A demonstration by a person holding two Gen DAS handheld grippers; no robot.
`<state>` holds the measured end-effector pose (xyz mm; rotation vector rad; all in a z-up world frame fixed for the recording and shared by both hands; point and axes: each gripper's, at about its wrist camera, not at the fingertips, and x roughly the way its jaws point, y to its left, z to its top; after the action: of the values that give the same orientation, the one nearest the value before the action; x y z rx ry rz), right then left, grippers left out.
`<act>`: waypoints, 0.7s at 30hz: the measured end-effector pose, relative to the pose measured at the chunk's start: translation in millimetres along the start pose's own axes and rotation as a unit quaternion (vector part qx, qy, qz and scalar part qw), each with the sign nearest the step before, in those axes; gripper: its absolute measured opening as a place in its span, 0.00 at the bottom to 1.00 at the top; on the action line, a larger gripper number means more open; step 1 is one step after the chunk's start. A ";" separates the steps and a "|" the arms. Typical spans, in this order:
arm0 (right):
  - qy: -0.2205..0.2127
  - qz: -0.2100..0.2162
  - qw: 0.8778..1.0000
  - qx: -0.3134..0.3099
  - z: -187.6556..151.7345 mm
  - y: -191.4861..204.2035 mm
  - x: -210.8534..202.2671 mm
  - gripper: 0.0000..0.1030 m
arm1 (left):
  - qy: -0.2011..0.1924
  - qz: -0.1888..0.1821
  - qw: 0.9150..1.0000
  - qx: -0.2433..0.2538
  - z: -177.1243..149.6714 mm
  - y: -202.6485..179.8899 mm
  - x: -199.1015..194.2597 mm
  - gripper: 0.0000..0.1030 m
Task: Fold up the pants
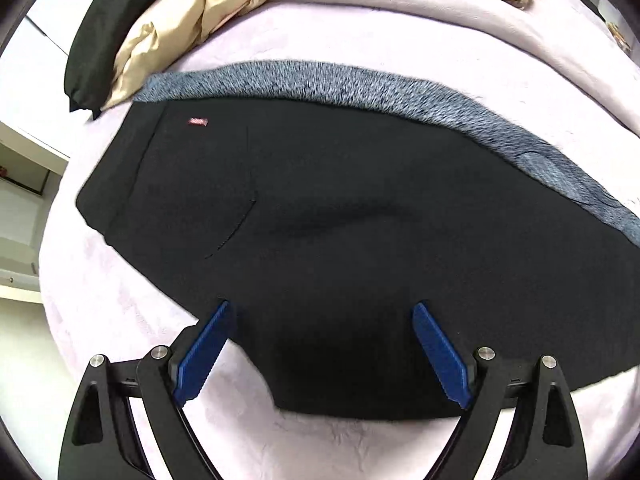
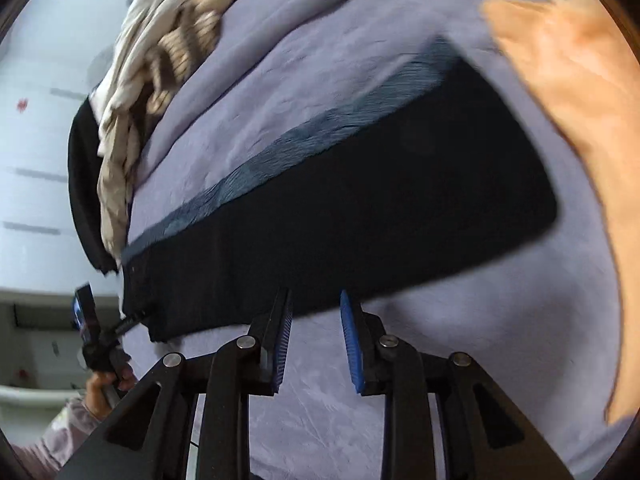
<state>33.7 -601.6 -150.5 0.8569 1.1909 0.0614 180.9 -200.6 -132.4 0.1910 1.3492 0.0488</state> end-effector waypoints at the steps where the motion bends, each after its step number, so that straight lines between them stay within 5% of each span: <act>1: 0.018 -0.004 1.000 -0.013 3.4 8.2 20.2 0.28 | 0.002 0.003 1.000 0.009 -4.4 -5.3 4.5 0.90; 3: 0.039 -0.053 0.998 -0.020 8.8 13.5 49.4 0.22 | 0.000 -0.014 1.000 0.019 -2.9 -1.5 9.1 0.91; 5: 0.013 -0.058 0.997 0.038 6.5 4.4 40.8 0.18 | 0.002 -0.021 0.999 0.024 -0.1 15.0 5.3 0.91; 6: -0.004 -0.061 0.997 0.055 1.9 5.8 31.2 0.25 | -0.002 -0.024 0.999 0.026 2.4 29.9 0.3 0.91; 8: -0.024 -0.009 0.998 0.052 -14.9 26.9 18.5 0.25 | -0.018 -0.032 0.999 0.023 10.5 57.4 -7.4 0.91; 13: 0.087 0.187 0.975 0.077 -77.1 117.2 96.9 0.37 | -0.036 -0.011 0.999 0.018 45.8 115.6 0.7 0.91; 18: 0.115 0.235 0.959 0.106 -107.5 174.0 178.4 0.37 | -0.044 0.034 0.998 0.036 66.2 156.8 39.5 0.91; 21: 0.123 0.219 0.961 0.118 -114.9 177.4 199.7 0.37 | -0.029 -0.004 0.999 0.024 61.8 169.2 58.5 0.96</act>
<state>88.0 -322.3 -210.8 1.3441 1.2346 0.4036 266.6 -32.4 -148.1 0.2265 1.2936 0.0046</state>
